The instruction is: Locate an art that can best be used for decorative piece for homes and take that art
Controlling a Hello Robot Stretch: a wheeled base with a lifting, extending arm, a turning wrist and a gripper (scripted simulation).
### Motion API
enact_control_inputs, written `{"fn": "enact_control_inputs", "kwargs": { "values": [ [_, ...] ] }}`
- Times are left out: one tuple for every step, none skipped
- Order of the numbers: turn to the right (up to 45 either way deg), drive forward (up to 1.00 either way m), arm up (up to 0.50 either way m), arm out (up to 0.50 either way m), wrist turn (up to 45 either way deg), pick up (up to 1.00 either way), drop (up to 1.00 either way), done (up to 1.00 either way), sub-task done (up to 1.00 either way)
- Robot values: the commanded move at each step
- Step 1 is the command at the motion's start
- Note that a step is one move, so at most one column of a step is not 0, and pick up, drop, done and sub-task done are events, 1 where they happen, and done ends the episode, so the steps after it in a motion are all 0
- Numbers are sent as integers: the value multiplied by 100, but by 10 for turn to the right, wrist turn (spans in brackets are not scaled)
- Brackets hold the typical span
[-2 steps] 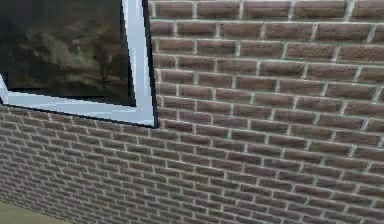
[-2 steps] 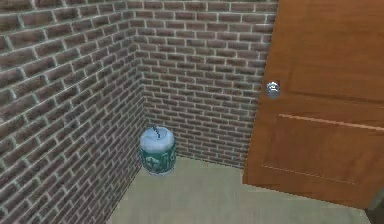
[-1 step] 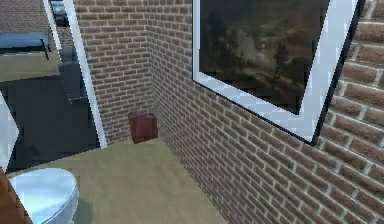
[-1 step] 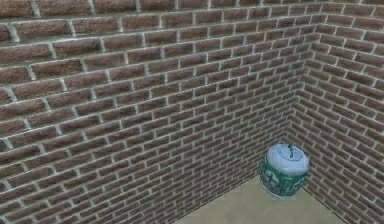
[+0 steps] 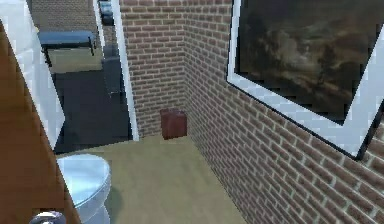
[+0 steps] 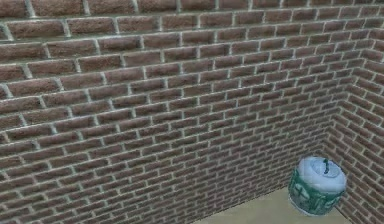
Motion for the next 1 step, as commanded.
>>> {"fn": "enact_control_inputs", "kwargs": {
  "values": [
    [0, 95, 0, 0, 0, 0, 0, 0, 0]
  ]
}}
